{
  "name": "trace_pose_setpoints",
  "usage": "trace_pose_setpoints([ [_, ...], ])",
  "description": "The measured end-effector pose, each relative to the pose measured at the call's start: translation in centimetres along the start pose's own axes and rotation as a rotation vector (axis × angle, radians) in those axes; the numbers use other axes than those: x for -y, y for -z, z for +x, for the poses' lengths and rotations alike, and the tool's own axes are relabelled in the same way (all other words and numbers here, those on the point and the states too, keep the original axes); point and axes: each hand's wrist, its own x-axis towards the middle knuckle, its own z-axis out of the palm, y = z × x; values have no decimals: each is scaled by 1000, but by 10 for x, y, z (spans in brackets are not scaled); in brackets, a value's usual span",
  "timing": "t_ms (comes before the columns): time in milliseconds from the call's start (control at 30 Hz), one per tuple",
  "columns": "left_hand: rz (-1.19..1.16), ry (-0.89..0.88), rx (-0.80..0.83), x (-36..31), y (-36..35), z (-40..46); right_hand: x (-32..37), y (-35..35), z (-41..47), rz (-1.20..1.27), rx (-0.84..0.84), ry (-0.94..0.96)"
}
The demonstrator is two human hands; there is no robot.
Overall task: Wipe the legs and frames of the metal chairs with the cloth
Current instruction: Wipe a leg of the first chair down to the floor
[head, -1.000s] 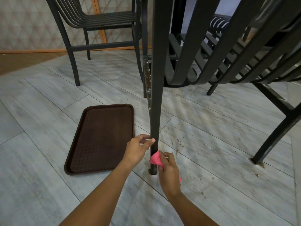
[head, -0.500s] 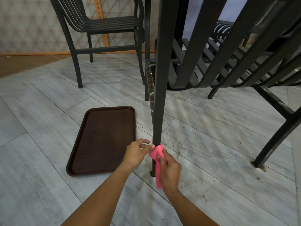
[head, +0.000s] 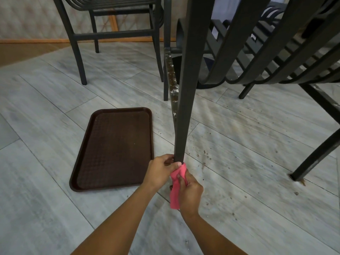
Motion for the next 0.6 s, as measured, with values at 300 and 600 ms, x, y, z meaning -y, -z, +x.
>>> trace_pose_setpoints([
  [300, -33, 14, -1, 5, 1, 5, -28, -16, 1, -82, -38, -38],
  [600, -19, 42, -10, 2, 0, 4, -21, -4, 2, -174, 12, -90],
])
